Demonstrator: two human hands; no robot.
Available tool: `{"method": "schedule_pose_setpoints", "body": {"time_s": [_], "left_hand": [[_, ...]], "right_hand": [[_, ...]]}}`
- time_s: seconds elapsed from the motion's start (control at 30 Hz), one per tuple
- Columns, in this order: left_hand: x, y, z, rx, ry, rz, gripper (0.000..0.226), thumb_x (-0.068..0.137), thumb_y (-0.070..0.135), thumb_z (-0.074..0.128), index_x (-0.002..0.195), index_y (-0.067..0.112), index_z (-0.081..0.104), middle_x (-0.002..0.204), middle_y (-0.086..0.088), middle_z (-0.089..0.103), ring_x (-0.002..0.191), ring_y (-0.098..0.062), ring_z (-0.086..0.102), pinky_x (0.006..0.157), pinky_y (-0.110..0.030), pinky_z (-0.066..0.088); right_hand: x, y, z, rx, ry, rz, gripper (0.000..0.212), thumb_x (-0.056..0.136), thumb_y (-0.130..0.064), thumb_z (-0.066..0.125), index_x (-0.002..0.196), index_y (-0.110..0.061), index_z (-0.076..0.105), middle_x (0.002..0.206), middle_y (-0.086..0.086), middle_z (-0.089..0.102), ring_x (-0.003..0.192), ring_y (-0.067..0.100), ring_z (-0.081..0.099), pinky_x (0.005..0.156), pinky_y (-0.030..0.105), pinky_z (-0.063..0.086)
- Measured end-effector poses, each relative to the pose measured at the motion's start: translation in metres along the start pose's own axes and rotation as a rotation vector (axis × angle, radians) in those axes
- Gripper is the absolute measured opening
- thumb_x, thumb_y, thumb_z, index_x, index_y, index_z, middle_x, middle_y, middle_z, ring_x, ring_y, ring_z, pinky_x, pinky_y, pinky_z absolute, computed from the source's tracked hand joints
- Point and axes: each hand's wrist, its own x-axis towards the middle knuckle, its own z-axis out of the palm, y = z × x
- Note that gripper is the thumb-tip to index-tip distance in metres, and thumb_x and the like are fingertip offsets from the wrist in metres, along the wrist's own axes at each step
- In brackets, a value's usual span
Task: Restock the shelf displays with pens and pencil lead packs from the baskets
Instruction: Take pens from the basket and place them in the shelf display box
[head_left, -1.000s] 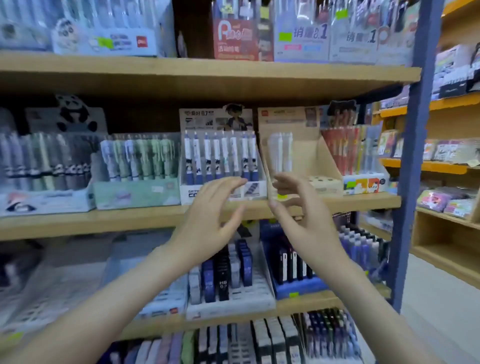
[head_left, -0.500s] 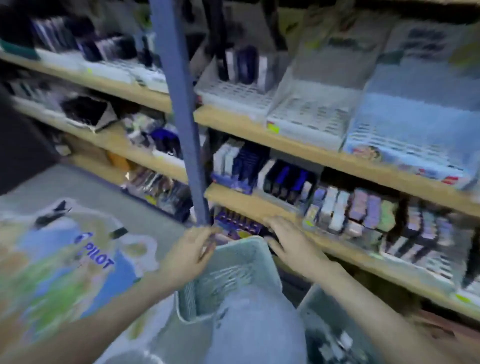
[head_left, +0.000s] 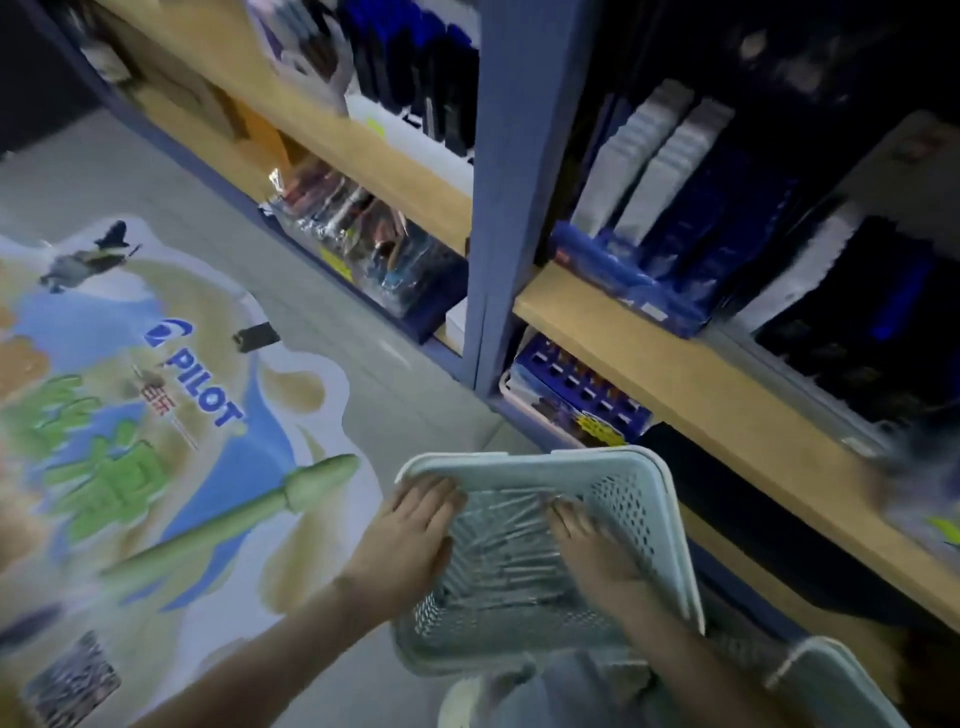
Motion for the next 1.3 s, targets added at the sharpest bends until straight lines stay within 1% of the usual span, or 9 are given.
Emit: {"method": "schedule_pose_setpoints", "body": {"time_s": [0.1,0.27,0.4,0.57,0.73,0.93,1.03,1.17,1.3], "left_hand": [[0.003,-0.001,0.005,0.017,-0.014,-0.019,0.046,0.079,0.029,0.048,0.117,0.009,0.065,0.125,-0.013,0.062,0.115,-0.031,0.058,0.103,-0.042,0.032],[0.001,-0.003,0.002,0.028,-0.010,0.021,0.044,0.080,0.026,0.051,0.118,0.010,0.064,0.128,-0.014,0.059,0.119,-0.031,0.055,0.104,-0.043,0.033],[-0.003,-0.002,0.001,0.059,-0.001,0.032,0.040,0.082,0.025,0.052,0.116,0.009,0.065,0.130,-0.015,0.058,0.120,-0.032,0.055,0.105,-0.044,0.032],[-0.002,0.005,0.002,0.191,-0.016,0.017,0.046,0.073,0.020,0.070,0.116,0.005,0.066,0.131,-0.020,0.056,0.119,-0.037,0.055,0.104,-0.049,0.032],[0.000,0.005,0.001,0.149,-0.002,0.024,0.046,0.067,0.017,0.073,0.111,0.006,0.067,0.128,-0.019,0.059,0.117,-0.036,0.056,0.104,-0.047,0.032],[0.001,0.004,0.004,0.205,-0.064,0.043,0.043,0.071,0.018,0.069,0.112,0.006,0.066,0.128,-0.020,0.058,0.115,-0.037,0.056,0.102,-0.050,0.035],[0.008,0.019,0.004,0.214,-0.100,0.032,0.037,0.078,0.024,0.060,0.108,0.005,0.068,0.121,-0.021,0.062,0.109,-0.036,0.060,0.100,-0.050,0.040],[0.031,0.052,0.013,0.152,-0.288,-0.027,0.064,0.071,0.046,0.072,0.119,0.005,0.061,0.122,-0.018,0.061,0.114,-0.033,0.058,0.102,-0.047,0.042],[0.054,0.078,0.038,0.097,-0.474,-0.016,0.083,0.090,0.050,0.051,0.148,0.005,0.015,0.154,-0.017,0.022,0.143,-0.031,0.019,0.119,-0.046,0.009]], "right_hand": [[0.035,0.018,0.043,-0.021,-0.018,-0.008,0.115,0.021,-0.015,0.093,0.128,-0.002,0.053,0.111,0.010,0.069,0.094,0.026,0.069,0.073,0.041,0.057],[0.050,0.006,0.049,-0.154,0.116,-0.039,0.063,0.060,-0.020,0.075,0.120,-0.008,0.059,0.090,0.006,0.071,0.076,0.023,0.068,0.063,0.033,0.055],[0.049,0.005,0.051,-0.152,0.125,-0.008,0.071,0.041,-0.016,0.090,0.107,-0.007,0.066,0.088,0.010,0.068,0.078,0.026,0.067,0.067,0.035,0.054],[0.043,0.006,0.038,-0.069,0.040,0.042,0.055,0.089,-0.011,0.053,0.141,-0.009,0.036,0.137,0.013,0.045,0.126,0.029,0.044,0.101,0.040,0.038],[0.042,0.007,0.041,-0.073,-0.074,-0.006,0.064,0.089,-0.003,0.049,0.146,-0.007,0.019,0.146,0.015,0.034,0.135,0.029,0.032,0.112,0.036,0.021],[0.041,-0.004,0.030,-0.156,0.064,0.020,0.045,0.072,-0.007,0.066,0.116,-0.002,0.058,0.107,0.017,0.063,0.098,0.031,0.061,0.084,0.036,0.048],[0.038,-0.008,0.029,-0.227,0.115,0.038,0.024,0.057,-0.011,0.063,0.080,-0.006,0.070,0.061,0.010,0.064,0.051,0.023,0.060,0.047,0.027,0.049],[0.022,-0.006,0.027,-0.229,0.189,0.038,0.025,0.068,-0.005,0.042,0.072,-0.010,0.066,0.058,0.007,0.058,0.049,0.023,0.055,0.047,0.028,0.045],[-0.001,-0.005,0.017,-0.211,0.336,0.040,0.021,0.076,-0.006,0.040,0.073,-0.014,0.060,0.059,0.006,0.057,0.052,0.021,0.056,0.049,0.028,0.046]]}}
